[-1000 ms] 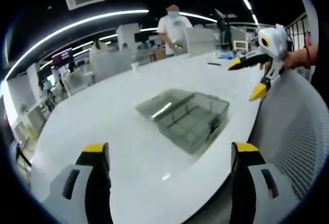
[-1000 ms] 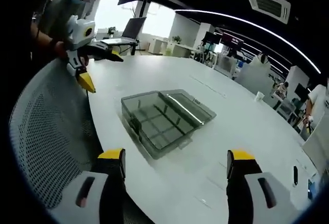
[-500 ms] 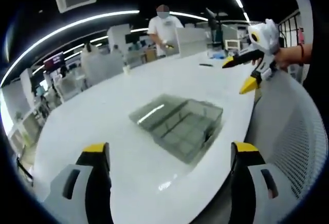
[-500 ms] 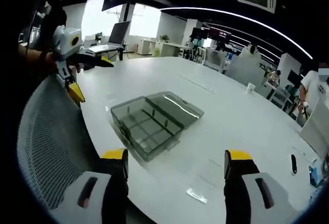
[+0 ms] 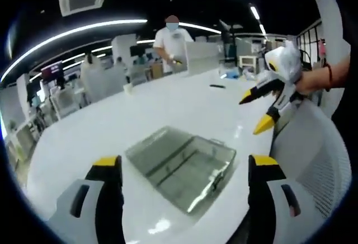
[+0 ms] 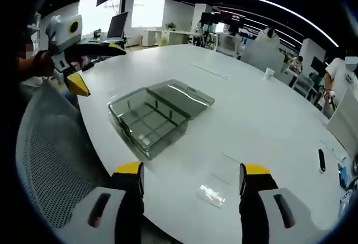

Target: Insert the divider into the dual guide fixture by aligning both edges with the guide slots and pushing it downward to the bottom, including one-sided entry, uneven engagement, binding, and posture correction.

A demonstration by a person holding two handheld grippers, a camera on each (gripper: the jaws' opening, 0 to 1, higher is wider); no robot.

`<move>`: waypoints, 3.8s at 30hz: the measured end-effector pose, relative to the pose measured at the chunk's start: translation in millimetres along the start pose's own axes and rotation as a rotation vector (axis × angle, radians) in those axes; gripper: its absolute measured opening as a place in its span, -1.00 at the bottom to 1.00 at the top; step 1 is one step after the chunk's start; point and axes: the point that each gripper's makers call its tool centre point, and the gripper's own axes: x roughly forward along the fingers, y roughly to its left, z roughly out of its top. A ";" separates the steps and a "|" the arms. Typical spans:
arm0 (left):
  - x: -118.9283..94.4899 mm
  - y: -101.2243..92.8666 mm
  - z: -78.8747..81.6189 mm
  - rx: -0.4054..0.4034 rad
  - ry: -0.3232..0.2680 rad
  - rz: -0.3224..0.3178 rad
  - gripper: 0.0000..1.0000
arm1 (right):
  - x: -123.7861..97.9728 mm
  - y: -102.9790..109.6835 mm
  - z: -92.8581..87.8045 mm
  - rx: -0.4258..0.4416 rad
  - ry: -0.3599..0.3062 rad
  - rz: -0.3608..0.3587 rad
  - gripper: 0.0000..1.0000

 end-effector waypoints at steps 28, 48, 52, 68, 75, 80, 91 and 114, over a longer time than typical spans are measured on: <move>29.4 -47.0 15.7 -0.136 -0.045 -0.084 0.74 | 14.1 -22.5 -30.3 0.124 0.141 0.015 0.08; 38.7 -64.6 14.0 -0.140 -0.020 -0.132 0.74 | 33.0 -30.4 -56.7 0.141 0.253 0.016 0.00; 38.5 -68.2 12.7 -0.148 -0.020 -0.136 0.73 | 35.7 -32.0 -59.7 0.152 0.266 0.017 -0.02; 36.0 -64.9 7.3 -0.159 0.004 -0.128 0.69 | 50.3 -36.7 -67.7 0.155 0.315 -0.001 -0.14; 34.8 -61.5 -1.4 -0.190 0.023 -0.124 0.66 | 55.1 -36.9 -69.7 0.169 0.329 -0.006 -0.16; 36.6 -59.2 -2.7 -0.188 0.026 -0.129 0.65 | 56.5 -38.3 -70.5 0.199 0.333 -0.006 -0.20; 37.2 -68.4 -4.0 -0.195 0.035 -0.159 0.64 | 52.8 -38.4 -76.0 0.293 0.368 -0.049 -0.38; 39.0 -63.3 -9.8 -0.226 0.040 -0.203 0.57 | 46.8 -41.0 -67.3 0.294 0.392 -0.076 -0.43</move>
